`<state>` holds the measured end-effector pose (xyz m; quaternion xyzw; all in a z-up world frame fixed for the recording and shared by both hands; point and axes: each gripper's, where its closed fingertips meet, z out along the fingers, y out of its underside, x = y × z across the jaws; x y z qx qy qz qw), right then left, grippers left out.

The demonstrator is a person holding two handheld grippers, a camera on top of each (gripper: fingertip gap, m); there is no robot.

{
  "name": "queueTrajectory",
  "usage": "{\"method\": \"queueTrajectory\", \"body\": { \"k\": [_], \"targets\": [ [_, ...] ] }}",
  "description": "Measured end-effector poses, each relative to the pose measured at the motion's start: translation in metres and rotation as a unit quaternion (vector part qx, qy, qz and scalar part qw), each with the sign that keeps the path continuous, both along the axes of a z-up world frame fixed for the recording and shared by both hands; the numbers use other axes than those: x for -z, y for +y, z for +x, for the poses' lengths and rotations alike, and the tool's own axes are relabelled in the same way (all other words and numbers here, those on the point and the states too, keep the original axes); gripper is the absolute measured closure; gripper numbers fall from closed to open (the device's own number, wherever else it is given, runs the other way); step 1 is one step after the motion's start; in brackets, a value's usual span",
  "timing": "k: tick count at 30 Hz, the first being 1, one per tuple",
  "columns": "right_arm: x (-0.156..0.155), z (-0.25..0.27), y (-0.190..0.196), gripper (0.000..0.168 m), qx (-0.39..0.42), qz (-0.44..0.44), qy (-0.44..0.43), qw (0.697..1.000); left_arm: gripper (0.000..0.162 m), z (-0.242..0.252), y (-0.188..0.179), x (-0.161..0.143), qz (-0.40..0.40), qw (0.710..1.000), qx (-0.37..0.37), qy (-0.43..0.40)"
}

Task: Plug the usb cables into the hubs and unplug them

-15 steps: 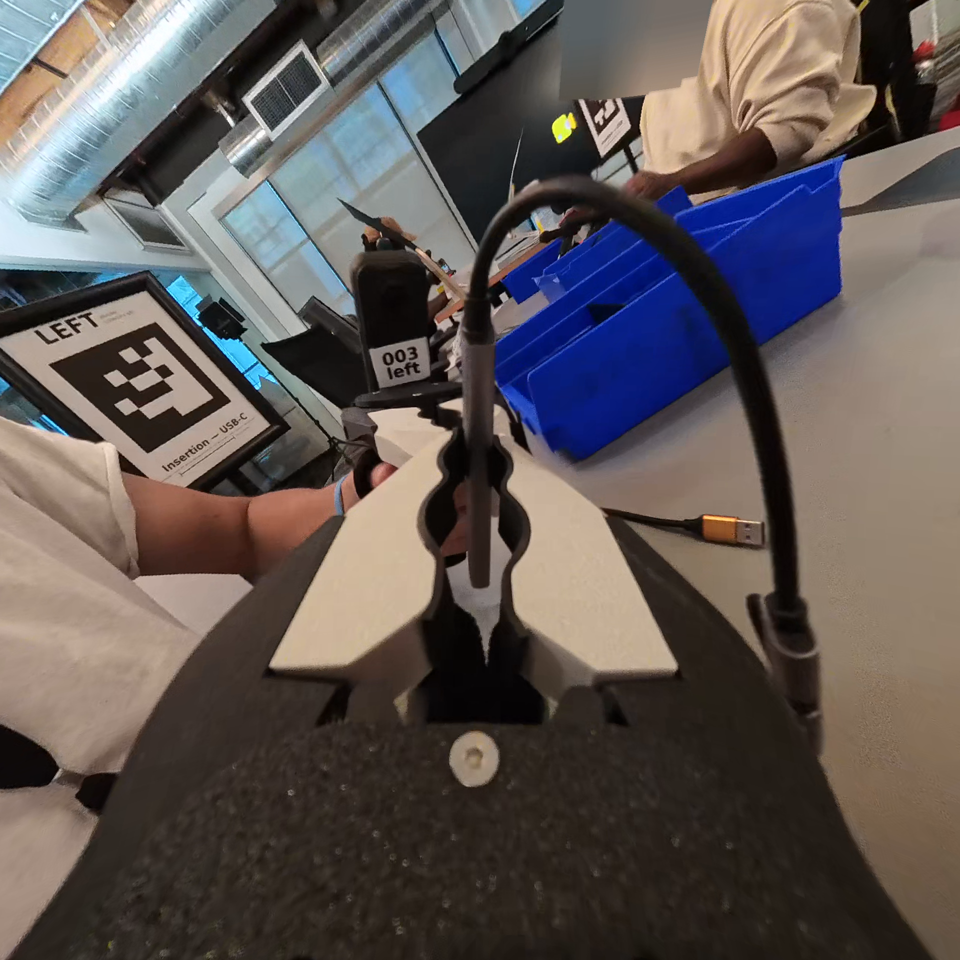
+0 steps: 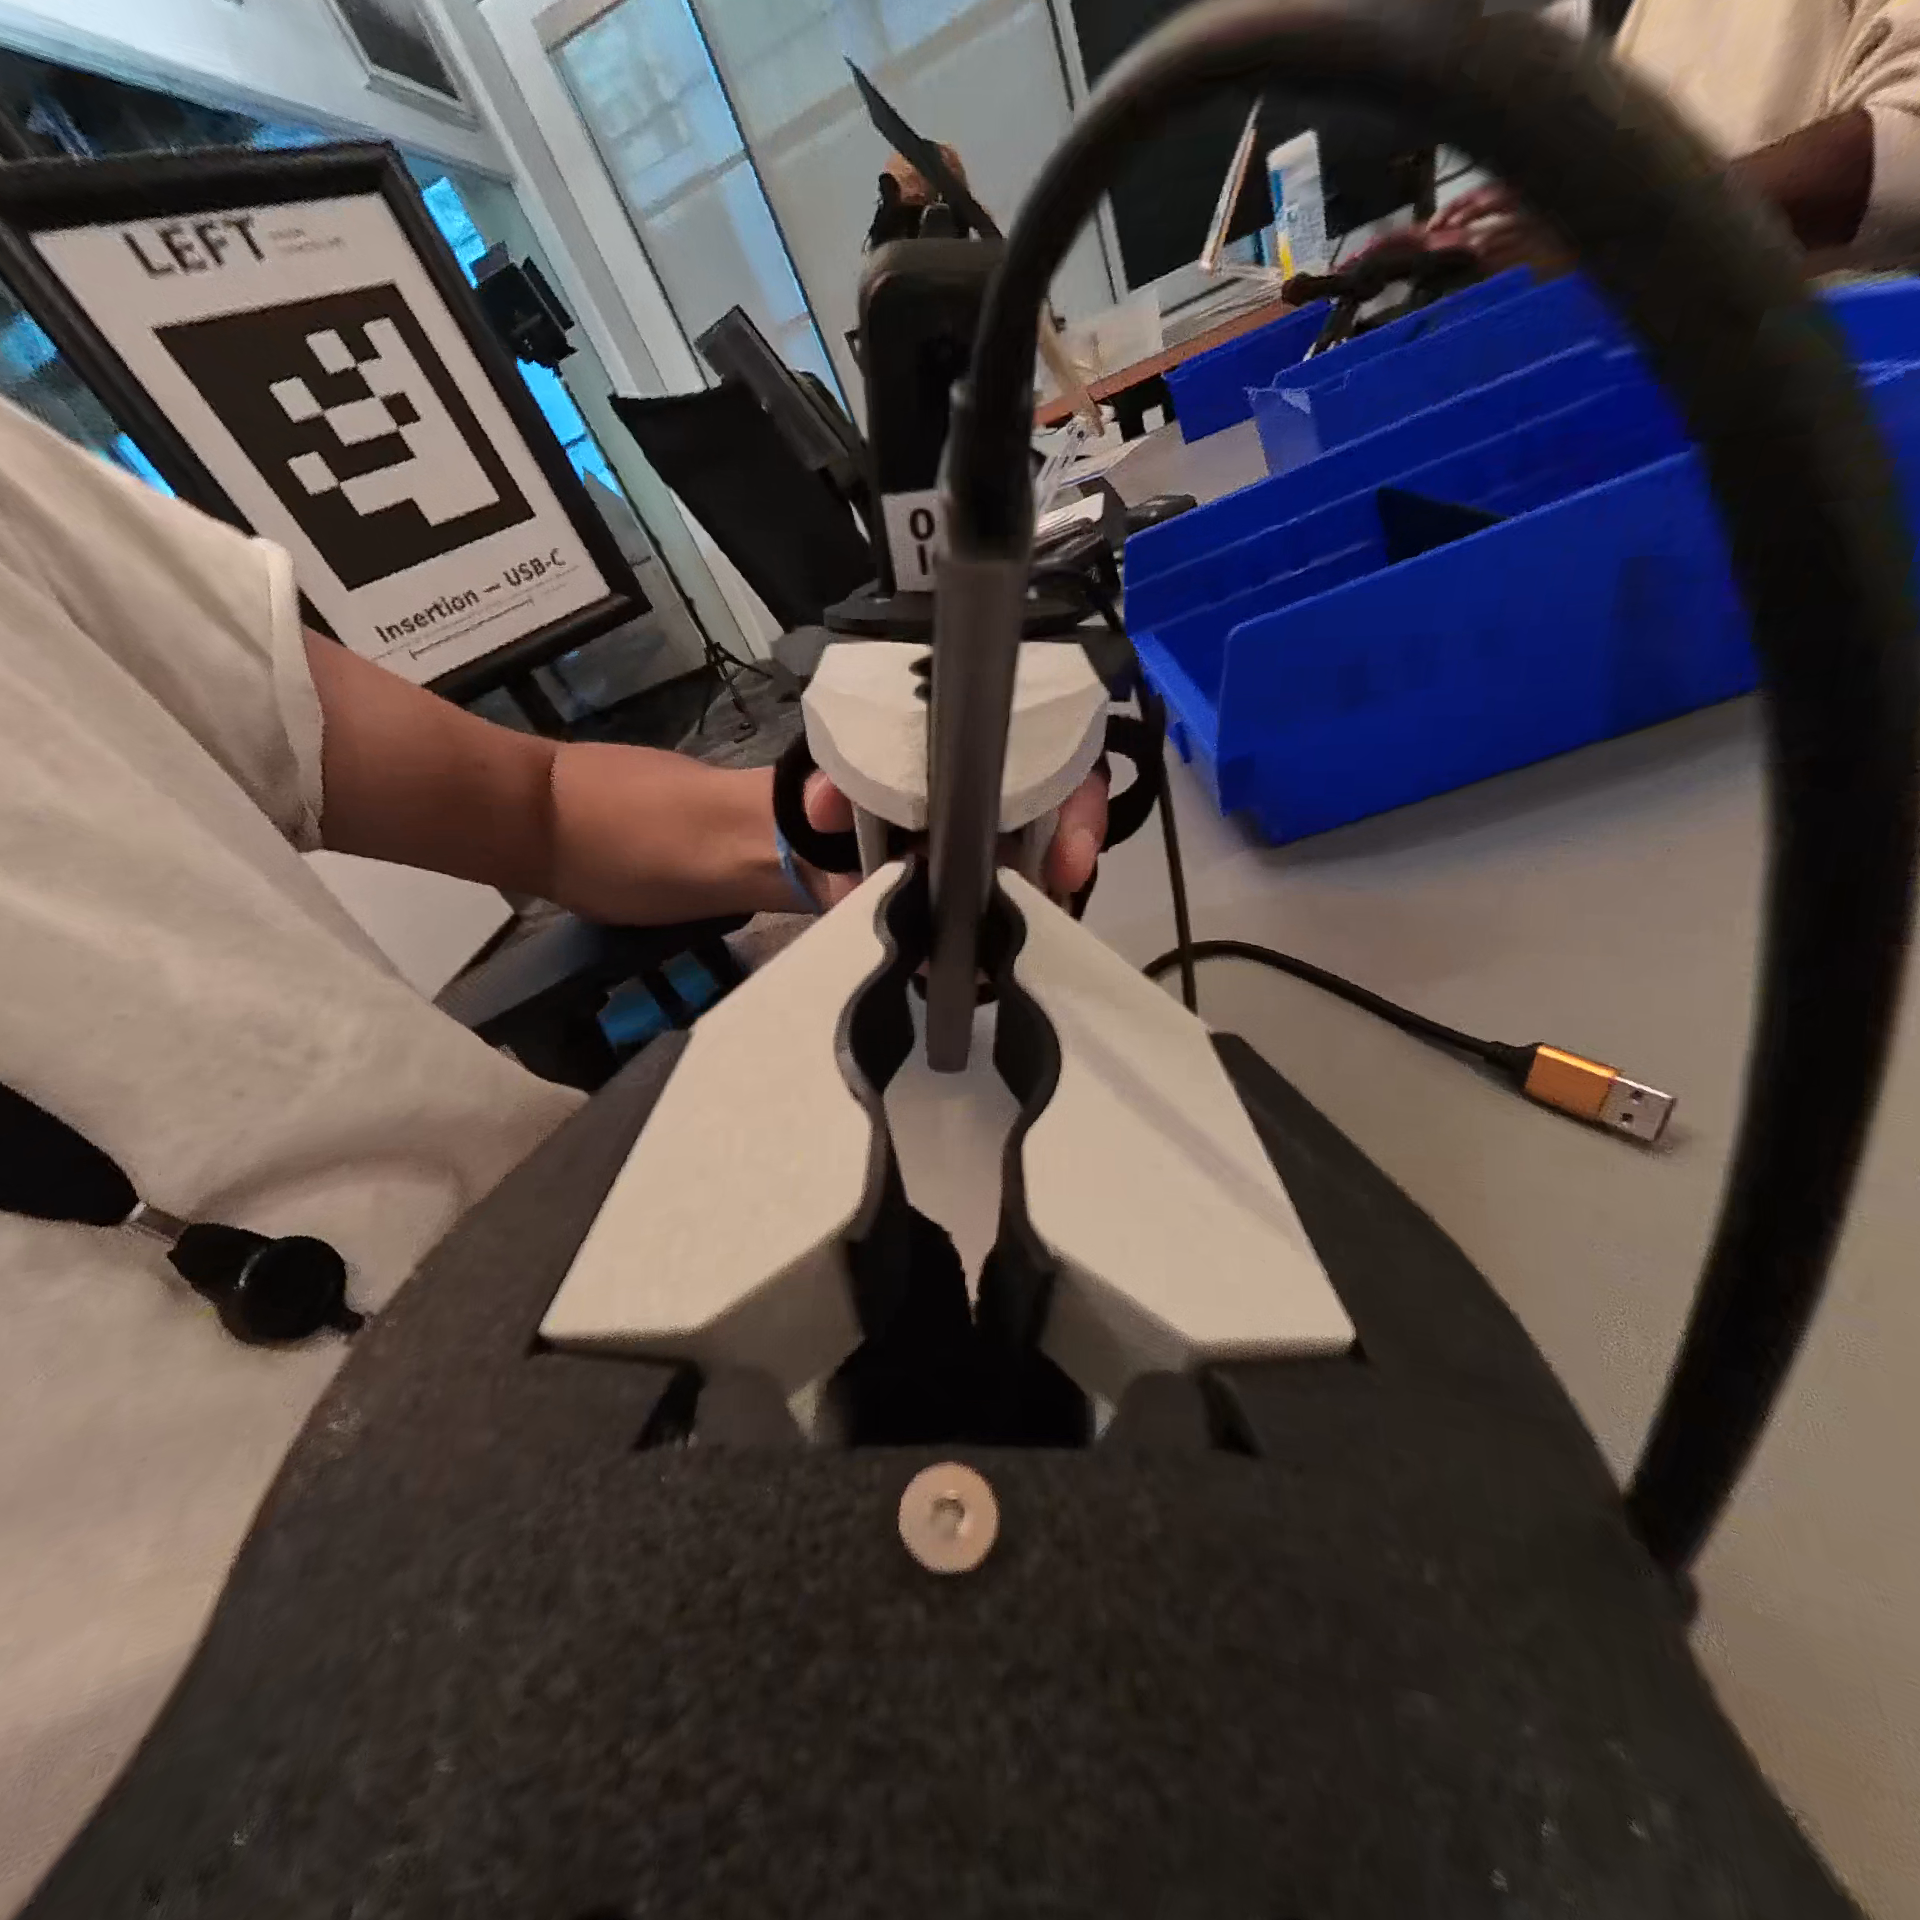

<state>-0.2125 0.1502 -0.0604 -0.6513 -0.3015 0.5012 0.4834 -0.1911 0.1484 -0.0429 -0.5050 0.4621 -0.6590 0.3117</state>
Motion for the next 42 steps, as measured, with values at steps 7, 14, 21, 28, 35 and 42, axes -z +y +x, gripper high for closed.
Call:
{"method": "queueTrajectory", "body": {
  "k": [7, 14, 21, 28, 35, 42],
  "targets": [
    [0.002, -0.005, -0.009, 0.161, -0.013, 0.028, -0.014, 0.999, 0.156, -0.011, -0.009, 0.005, 0.067, 0.997, 0.027, 0.000],
    [-0.005, -0.002, -0.011, 0.161, -0.008, 0.047, -0.011, 0.999, 0.156, -0.013, -0.012, 0.004, 0.096, 0.995, 0.026, 0.006],
    [-0.010, -0.004, -0.009, 0.161, -0.001, 0.042, 0.010, 0.999, 0.156, -0.015, -0.010, 0.002, 0.087, 0.996, 0.027, 0.000],
    [-0.012, -0.003, -0.009, 0.161, 0.002, 0.044, 0.009, 0.999, 0.157, -0.019, -0.010, 0.004, 0.100, 0.995, 0.031, 0.005],
    [-0.061, 0.091, 0.018, 0.162, 0.125, 0.063, 0.136, 0.981, 0.157, -0.062, 0.056, -0.023, 0.033, 0.996, -0.059, -0.062],
    [-0.060, 0.082, 0.021, 0.161, 0.142, 0.037, 0.041, 0.988, 0.156, -0.005, 0.012, 0.009, 0.043, 0.998, -0.037, 0.039]
  ]
}}
